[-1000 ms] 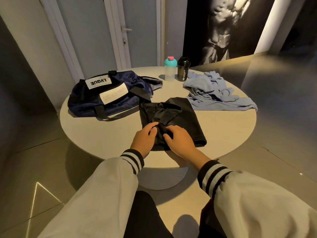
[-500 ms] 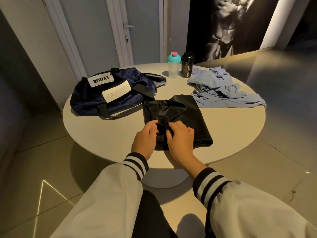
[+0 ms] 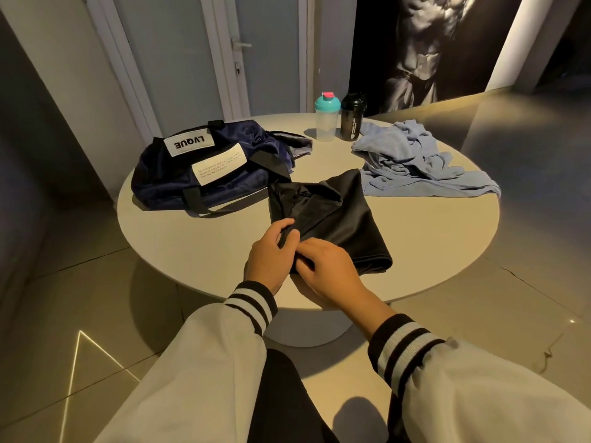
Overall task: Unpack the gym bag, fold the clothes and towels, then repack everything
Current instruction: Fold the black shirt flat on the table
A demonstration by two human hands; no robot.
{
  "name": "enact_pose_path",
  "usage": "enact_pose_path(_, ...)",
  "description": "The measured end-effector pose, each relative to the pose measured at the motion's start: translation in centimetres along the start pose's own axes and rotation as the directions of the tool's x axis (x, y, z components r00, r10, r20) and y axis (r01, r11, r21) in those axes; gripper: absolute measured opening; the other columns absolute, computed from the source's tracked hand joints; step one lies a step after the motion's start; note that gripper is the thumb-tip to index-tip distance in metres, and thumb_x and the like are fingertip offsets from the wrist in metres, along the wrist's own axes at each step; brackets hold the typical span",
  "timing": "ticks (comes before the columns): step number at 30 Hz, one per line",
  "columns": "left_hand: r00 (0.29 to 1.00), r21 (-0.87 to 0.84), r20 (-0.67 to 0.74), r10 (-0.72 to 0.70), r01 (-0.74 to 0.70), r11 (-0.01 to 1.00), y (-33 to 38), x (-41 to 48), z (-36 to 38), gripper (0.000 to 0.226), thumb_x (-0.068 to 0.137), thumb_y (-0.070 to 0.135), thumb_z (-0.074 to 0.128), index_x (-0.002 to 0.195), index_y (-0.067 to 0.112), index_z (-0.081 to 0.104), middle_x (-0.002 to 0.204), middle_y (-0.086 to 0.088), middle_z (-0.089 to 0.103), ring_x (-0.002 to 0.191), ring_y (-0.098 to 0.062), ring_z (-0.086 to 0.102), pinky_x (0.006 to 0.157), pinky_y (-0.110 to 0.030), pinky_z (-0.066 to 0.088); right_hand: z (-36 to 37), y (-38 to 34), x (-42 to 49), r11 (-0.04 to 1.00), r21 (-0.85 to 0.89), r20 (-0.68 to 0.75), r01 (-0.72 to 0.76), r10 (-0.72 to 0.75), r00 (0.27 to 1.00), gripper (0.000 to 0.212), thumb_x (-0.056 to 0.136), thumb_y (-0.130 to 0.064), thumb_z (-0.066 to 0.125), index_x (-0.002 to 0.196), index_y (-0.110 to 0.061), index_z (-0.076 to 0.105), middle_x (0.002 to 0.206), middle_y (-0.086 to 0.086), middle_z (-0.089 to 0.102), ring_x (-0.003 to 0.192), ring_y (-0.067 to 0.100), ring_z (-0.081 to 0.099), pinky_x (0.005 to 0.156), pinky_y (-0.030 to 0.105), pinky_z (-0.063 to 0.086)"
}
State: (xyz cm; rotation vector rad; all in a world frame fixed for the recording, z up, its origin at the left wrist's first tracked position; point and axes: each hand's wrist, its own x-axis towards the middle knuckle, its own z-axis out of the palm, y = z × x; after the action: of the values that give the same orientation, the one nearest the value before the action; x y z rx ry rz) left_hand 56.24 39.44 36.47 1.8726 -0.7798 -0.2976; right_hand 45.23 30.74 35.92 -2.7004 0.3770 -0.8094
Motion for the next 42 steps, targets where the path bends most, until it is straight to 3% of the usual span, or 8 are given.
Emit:
enact_pose_path(3, 1.000, -0.047, -0.018, 0.005, -0.006, 0.999, -0.6, 0.2, 0.0, 0.028, 0.098, 0.043, 0.053, 0.125, 0.050, 0.055, 0.127, 0.004, 0.066, 0.115, -0.015, 0.062, 0.097, -0.047, 0.055, -0.4, 0.1, -0.3, 0.995, -0.023, -0.058, -0.101, 0.100, 0.993, 0.031, 0.095, -0.028, 0.053, 0.123, -0.027, 0.067, 0.109, -0.006, 0.070, 0.098, 0.012, 0.060, 0.082, 0.032, 0.053)
enact_pose_path(7, 0.996, 0.144, -0.051, 0.067, -0.059, 0.988, -1.1, 0.7, 0.3, 0.033, 0.105, 0.026, 0.047, 0.134, 0.041, 0.052, 0.122, -0.002, 0.063, 0.107, -0.018, 0.063, 0.092, -0.043, 0.058, -0.6, 0.6, -0.2, 0.970, -0.112, -0.058, -0.216, 0.211, 0.976, 0.035, 0.092, -0.037, 0.052, 0.122, -0.027, 0.066, 0.114, -0.007, 0.067, 0.103, 0.014, 0.056, 0.090, 0.034, 0.042)
enact_pose_path(11, 0.987, 0.417, -0.042, 0.153, -0.122, 0.901, -0.6, 0.3, 0.7, 0.045, 0.102, 0.006, 0.044, 0.142, 0.026, 0.052, 0.147, -0.003, 0.049, 0.132, -0.025, 0.045, 0.108, -0.044, 0.046, -0.5, 1.3, -0.7, 0.948, -0.165, -0.030, -0.273, 0.272, 0.962, 0.034, 0.098, -0.041, 0.049, 0.126, -0.029, 0.063, 0.121, -0.007, 0.063, 0.112, 0.016, 0.054, 0.101, 0.038, 0.034)
enact_pose_path(16, 0.840, 0.517, 0.119, 0.529, -0.507, 0.690, 0.4, -1.1, 0.8, 0.036, 0.097, 0.014, 0.049, 0.128, 0.022, 0.064, 0.138, 0.001, 0.058, 0.128, -0.020, 0.049, 0.113, -0.042, 0.038, -1.9, 1.5, -1.2, 0.978, -0.077, 0.006, -0.193, 0.194, 0.981, 0.028, 0.098, -0.040, 0.050, 0.120, -0.031, 0.065, 0.117, -0.011, 0.068, 0.112, 0.011, 0.058, 0.109, 0.041, 0.023)
enact_pose_path(21, 0.893, 0.456, 0.291, 0.344, -0.446, 0.770, 0.8, -2.0, 2.0, 0.050, 0.098, 0.037, 0.056, 0.147, 0.032, 0.047, 0.136, 0.007, 0.061, 0.126, -0.017, 0.050, 0.114, -0.040, 0.037, -4.1, 3.8, -3.5, 0.957, -0.092, 0.019, -0.275, 0.278, 0.960, 0.037, 0.089, -0.038, 0.053, 0.125, -0.035, 0.064, 0.123, -0.013, 0.063, 0.119, 0.008, 0.050, 0.116, 0.047, 0.016)
enact_pose_path(32, 0.915, 0.499, 0.150, 0.375, -0.397, 0.770, 1.1, -1.2, 3.5, 0.017, 0.100, 0.038, 0.058, 0.110, 0.036, 0.071, 0.100, 0.015, 0.068, 0.093, -0.009, 0.057, 0.101, -0.035, 0.039, -3.6, 4.0, -3.4, 0.929, 0.024, -0.123, -0.368, 0.368, 0.922, 0.018, 0.096, -0.019, 0.062, 0.095, -0.036, 0.055, 0.092, -0.017, 0.055, 0.089, 0.007, 0.046, 0.113, 0.038, 0.024)
enact_pose_path(37, 0.911, 0.543, 0.141, 0.388, -0.399, 0.738, 1.1, -1.6, 3.5, 0.024, 0.099, 0.043, 0.058, 0.118, 0.038, 0.072, 0.116, 0.016, 0.070, 0.113, -0.011, 0.056, 0.114, -0.039, 0.025, -3.4, 3.8, -3.6, 0.907, -0.001, -0.183, -0.421, 0.413, 0.892, 0.018, 0.095, -0.017, 0.063, 0.085, -0.030, 0.058, 0.090, -0.011, 0.061, 0.092, 0.014, 0.055, 0.124, 0.044, 0.014)
enact_pose_path(42, 0.909, 0.551, 0.209, 0.361, -0.414, 0.725, 0.9, -2.1, 3.5, 0.035, 0.100, 0.049, 0.053, 0.132, 0.039, 0.064, 0.134, 0.015, 0.063, 0.126, -0.011, 0.046, 0.114, -0.037, 0.025, -3.4, 3.5, -3.6, 0.901, -0.023, -0.150, -0.434, 0.426, 0.892, 0.012, 0.093, -0.021, 0.061, 0.102, -0.024, 0.069, 0.105, -0.006, 0.065, 0.108, 0.015, 0.057, 0.125, 0.044, 0.006)
